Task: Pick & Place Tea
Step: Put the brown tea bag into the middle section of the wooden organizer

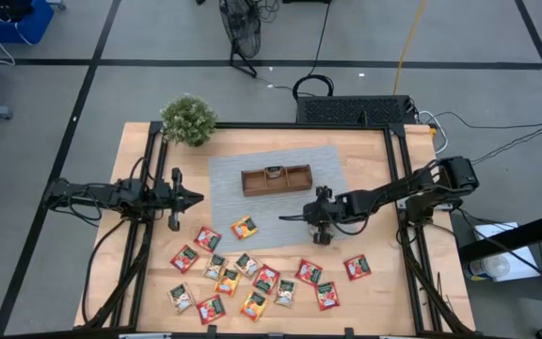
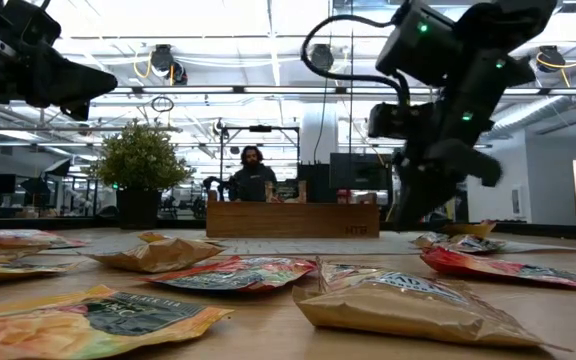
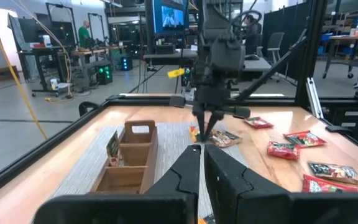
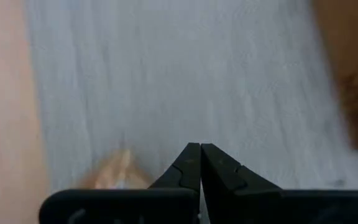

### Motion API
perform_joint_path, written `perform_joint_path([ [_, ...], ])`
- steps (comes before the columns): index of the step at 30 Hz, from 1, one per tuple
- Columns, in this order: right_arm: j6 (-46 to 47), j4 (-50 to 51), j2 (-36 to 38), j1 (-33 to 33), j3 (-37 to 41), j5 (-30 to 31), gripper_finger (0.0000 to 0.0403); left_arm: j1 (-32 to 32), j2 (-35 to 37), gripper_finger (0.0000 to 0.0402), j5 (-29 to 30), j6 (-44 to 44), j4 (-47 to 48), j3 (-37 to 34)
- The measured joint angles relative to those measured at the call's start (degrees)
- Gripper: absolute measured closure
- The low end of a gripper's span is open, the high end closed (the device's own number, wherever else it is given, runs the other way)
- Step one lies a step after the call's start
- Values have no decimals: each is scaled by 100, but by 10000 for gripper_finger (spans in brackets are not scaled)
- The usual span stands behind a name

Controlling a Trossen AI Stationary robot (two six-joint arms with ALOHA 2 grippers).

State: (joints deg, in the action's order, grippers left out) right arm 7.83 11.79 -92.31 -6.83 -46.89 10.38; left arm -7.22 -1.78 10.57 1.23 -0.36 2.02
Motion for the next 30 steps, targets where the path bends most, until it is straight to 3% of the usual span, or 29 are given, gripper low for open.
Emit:
perform_joint_path([
  [12, 45, 101, -33, -252, -3, -761, 403, 1, -83, 371, -4, 0, 11, -2],
  [15, 20, 138, -33, -292, -3, -1366, 403, 2, -87, 371, -9, -1, 37, -2],
  [18, -24, 157, -18, -358, -3, -2336, 403, 2, -86, 371, -6, 0, 30, -2],
  [22, 483, 373, 2, -461, -9, -3133, 403, 0, -86, 371, -6, 0, 24, -2],
  [25, 775, 960, 30, -568, -9, -3019, 403, 2, -86, 371, -6, 0, 20, -2],
  [30, 1108, 1807, 51, -686, -35, -2167, 403, 0, -86, 371, -6, 0, 20, -2],
])
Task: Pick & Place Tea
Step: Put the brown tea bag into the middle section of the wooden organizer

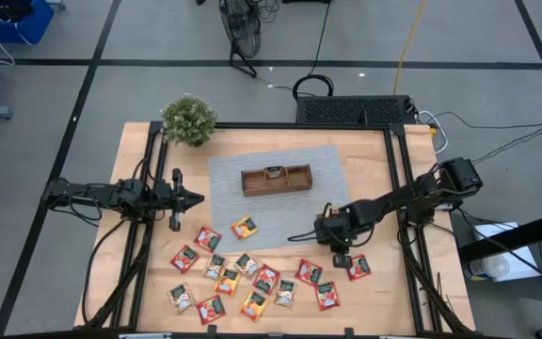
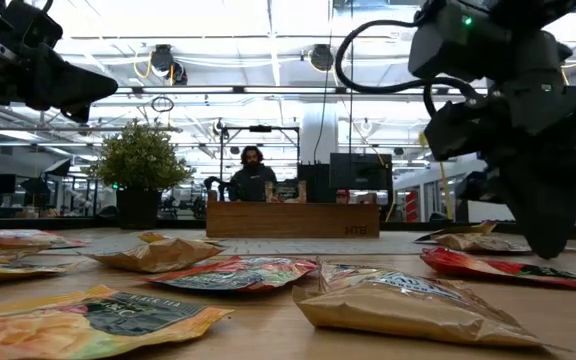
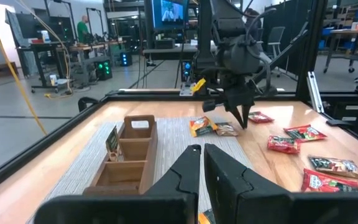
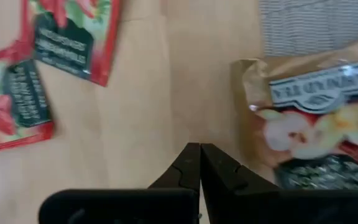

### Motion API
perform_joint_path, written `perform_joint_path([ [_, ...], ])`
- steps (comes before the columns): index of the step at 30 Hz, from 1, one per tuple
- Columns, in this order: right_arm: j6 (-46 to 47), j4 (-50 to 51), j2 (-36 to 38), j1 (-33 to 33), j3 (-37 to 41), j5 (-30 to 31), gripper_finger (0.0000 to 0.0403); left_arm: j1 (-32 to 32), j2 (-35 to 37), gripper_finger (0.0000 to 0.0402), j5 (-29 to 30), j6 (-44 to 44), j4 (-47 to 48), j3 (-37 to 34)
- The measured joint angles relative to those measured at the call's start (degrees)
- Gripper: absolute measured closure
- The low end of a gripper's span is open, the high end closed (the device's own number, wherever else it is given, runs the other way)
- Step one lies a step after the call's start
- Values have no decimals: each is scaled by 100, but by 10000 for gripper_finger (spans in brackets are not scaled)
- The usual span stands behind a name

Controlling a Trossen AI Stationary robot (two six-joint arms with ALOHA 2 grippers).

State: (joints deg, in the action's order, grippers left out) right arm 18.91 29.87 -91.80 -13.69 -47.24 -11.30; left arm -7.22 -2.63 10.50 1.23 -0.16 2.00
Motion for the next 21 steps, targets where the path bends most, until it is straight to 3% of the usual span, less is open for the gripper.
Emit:
perform_joint_path([
  [7, -21, 317, 307, -105, -198, 25, 403, 1, 0, 371, 1, -1, -2, 0],
  [14, -768, -153, 842, -70, -283, 2248, 403, 0, 0, 371, 1, 0, -1, 0],
  [21, -1742, -1110, 479, 183, -47, 2460, 403, 1, 0, 371, 2, 0, 0, 0],
])
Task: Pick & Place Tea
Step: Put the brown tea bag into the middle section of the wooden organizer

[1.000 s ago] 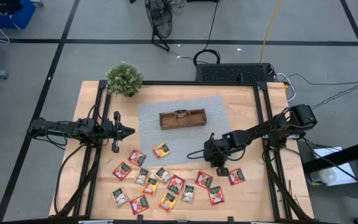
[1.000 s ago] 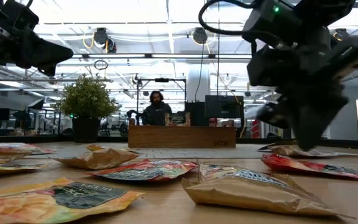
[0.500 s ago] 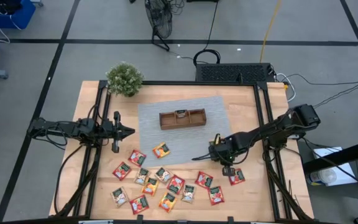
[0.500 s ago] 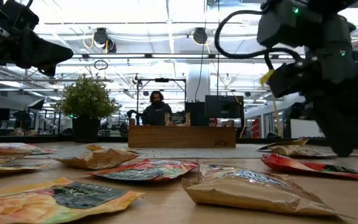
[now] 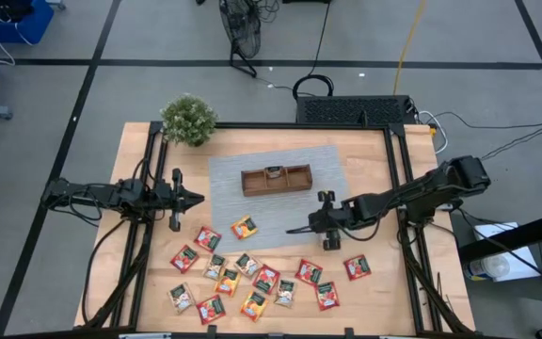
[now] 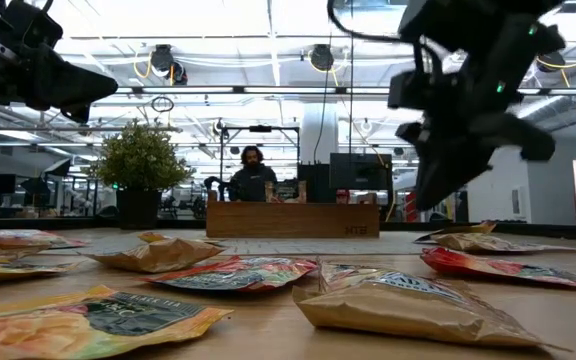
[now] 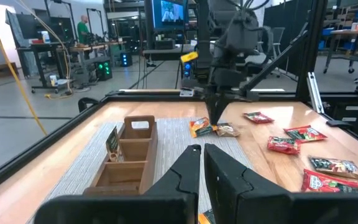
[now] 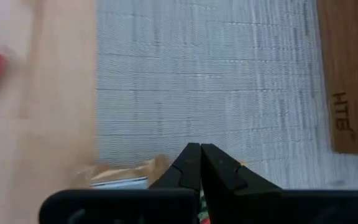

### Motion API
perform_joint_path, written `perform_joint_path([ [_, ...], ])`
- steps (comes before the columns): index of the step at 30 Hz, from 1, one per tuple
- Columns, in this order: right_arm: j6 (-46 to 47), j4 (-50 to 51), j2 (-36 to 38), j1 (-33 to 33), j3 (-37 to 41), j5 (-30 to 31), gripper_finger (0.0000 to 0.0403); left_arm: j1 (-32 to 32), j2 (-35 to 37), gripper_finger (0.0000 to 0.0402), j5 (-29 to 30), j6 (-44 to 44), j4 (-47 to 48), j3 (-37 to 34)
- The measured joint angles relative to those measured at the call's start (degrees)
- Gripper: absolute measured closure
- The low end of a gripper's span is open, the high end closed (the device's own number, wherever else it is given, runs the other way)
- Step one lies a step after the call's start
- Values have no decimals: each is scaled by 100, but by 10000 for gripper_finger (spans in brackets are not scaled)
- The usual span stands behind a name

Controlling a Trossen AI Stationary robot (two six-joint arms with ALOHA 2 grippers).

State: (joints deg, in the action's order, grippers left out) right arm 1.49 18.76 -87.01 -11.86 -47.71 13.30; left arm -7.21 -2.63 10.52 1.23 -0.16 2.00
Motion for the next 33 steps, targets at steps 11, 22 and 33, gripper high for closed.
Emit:
perform_joint_path([
  [11, -104, -14, -273, 134, 95, -412, 403, -1, 0, 371, 0, -2, -4, 0],
  [22, 281, -18, -270, 122, 95, -2047, 403, -1, 0, 371, 0, -2, -2, 0],
  [33, 1301, 295, -235, -389, 91, -2865, 403, -1, 0, 371, 2, -2, -2, 0],
])
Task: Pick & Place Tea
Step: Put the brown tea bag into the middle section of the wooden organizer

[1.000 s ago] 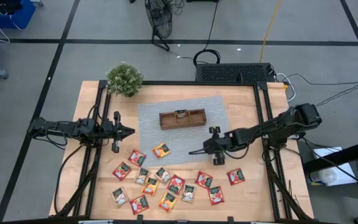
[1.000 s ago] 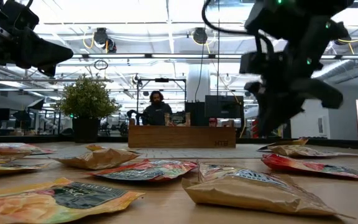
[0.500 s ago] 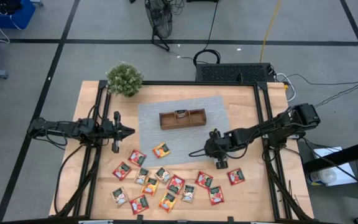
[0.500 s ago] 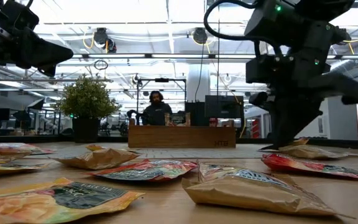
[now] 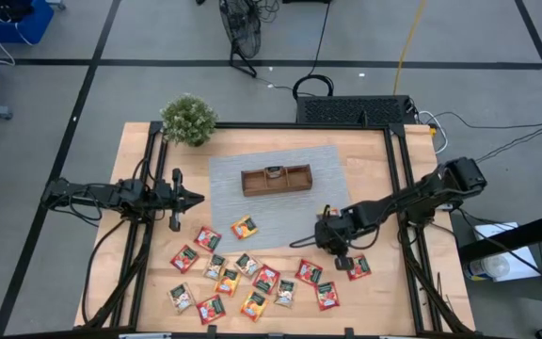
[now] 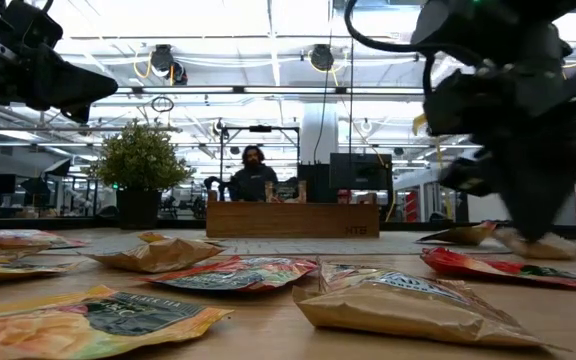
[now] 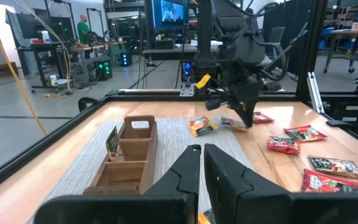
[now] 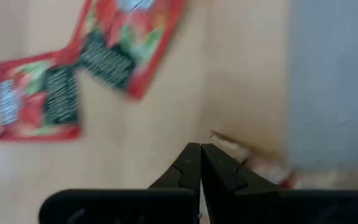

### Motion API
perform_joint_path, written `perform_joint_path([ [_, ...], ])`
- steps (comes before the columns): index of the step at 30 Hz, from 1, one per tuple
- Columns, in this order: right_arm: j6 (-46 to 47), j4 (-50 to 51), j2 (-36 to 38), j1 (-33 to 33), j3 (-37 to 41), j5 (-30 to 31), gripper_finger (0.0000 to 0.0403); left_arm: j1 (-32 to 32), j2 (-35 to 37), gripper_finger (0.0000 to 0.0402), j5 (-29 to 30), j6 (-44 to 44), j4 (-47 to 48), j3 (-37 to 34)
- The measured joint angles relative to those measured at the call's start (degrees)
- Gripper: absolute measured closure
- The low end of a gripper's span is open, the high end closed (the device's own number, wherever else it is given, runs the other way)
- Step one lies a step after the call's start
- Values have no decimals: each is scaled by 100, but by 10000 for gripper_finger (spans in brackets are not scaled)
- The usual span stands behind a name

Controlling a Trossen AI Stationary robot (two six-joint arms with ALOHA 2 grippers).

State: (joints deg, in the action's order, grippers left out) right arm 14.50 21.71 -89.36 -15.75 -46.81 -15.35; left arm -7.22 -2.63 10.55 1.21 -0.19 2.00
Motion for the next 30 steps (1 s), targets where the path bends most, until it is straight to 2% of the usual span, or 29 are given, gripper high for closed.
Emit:
perform_joint_path([
  [2, 267, 12, 2, -135, 0, -144, 403, 1, 0, 371, -2, 0, 0, 0],
  [8, 721, -4, 0, -525, -3, -43, 403, 1, 0, 371, 0, 0, -2, 0],
  [14, 682, 272, 7, -922, -278, 1218, 403, 1, 0, 371, 0, 1, -2, 0],
  [18, 887, 1786, 7, -1276, -587, 2155, 403, 1, 0, 371, 0, 0, -2, 0],
  [21, 1362, 2405, 2, -1388, -619, 2290, 400, 2, 0, 371, 0, 0, -2, 0],
  [25, 1627, 2014, 0, -1427, -619, 1871, 355, 2, 0, 371, 0, 0, -2, 0],
  [30, 1483, 1486, 0, -1439, -627, 1820, 249, 0, 0, 371, 0, 2, -2, 0],
])
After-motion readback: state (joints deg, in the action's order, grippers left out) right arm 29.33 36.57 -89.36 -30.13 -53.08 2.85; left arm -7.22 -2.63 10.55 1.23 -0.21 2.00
